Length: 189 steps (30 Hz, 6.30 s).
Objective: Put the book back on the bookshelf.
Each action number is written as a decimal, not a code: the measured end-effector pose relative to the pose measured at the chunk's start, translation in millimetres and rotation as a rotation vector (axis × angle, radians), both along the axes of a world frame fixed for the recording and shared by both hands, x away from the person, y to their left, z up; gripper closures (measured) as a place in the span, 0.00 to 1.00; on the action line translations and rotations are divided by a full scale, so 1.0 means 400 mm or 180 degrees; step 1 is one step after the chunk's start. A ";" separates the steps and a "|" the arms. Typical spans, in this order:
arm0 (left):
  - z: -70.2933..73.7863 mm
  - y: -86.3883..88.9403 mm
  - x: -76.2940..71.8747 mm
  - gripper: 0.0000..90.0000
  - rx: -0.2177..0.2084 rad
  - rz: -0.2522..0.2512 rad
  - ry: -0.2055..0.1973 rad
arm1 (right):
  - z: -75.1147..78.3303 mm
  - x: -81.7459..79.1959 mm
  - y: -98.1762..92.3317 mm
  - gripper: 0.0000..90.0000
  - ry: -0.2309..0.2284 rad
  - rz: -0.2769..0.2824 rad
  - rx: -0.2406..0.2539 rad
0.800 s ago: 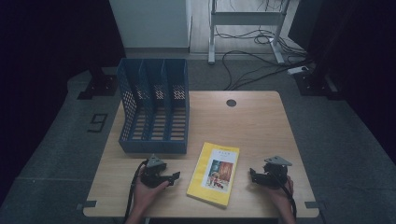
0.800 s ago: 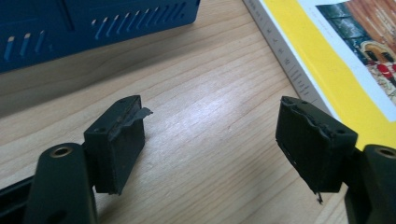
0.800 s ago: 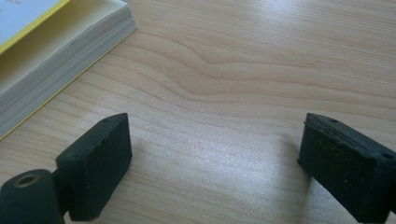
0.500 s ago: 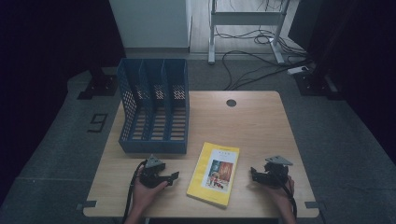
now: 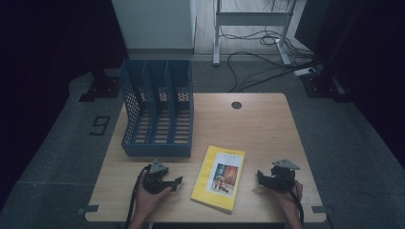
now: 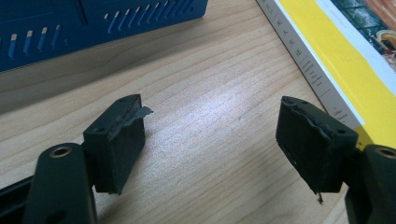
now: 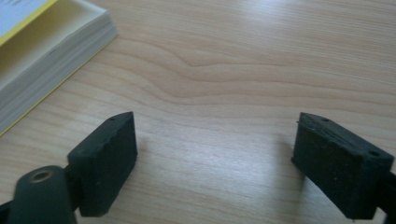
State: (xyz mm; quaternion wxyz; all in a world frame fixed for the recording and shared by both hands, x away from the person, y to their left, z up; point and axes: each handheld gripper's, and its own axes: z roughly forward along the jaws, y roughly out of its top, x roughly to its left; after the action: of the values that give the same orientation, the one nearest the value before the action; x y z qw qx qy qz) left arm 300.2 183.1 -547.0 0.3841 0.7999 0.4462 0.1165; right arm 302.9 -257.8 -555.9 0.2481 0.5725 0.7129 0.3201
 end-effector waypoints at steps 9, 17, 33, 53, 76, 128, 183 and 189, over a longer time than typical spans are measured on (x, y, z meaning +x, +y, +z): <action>0.000 -0.020 -0.003 0.24 0.0252 -0.0041 -0.0079 | 0.001 -0.003 -0.009 0.17 -0.0007 -0.0047 0.0031; 0.000 -0.020 -0.001 0.24 0.0253 -0.0045 -0.0077 | 0.025 -0.012 -0.022 0.20 -0.0124 0.0002 0.0244; 0.000 -0.019 0.001 0.24 0.0210 -0.0015 -0.0064 | 0.078 -0.037 0.006 0.22 -0.0307 0.0065 0.0265; 0.020 -0.039 -0.014 0.25 -0.0056 -0.0077 -0.0042 | 0.100 -0.050 0.066 0.23 -0.0382 0.0280 0.0275; 0.027 -0.092 -0.036 0.26 -0.0263 -0.0334 0.0038 | 0.088 -0.054 0.133 0.23 -0.0310 0.0481 0.0242; -0.004 -0.192 -0.067 0.33 -0.0291 -0.0667 0.0146 | 0.049 -0.047 0.231 0.24 -0.0173 0.0740 0.0216; -0.005 -0.196 -0.065 0.33 -0.0277 -0.0644 0.0131 | 0.068 -0.047 0.256 0.30 -0.0142 0.0708 0.0579; -0.005 -0.196 -0.065 0.33 -0.0279 -0.0645 0.0131 | 0.089 -0.056 0.255 0.33 -0.0247 0.0738 0.0639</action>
State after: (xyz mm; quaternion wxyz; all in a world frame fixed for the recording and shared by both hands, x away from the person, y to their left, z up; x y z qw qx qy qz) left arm 274.3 104.8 -548.8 0.4193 0.8255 0.3756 0.0410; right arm 280.3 -155.6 -520.3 0.1784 0.4954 0.7285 0.4382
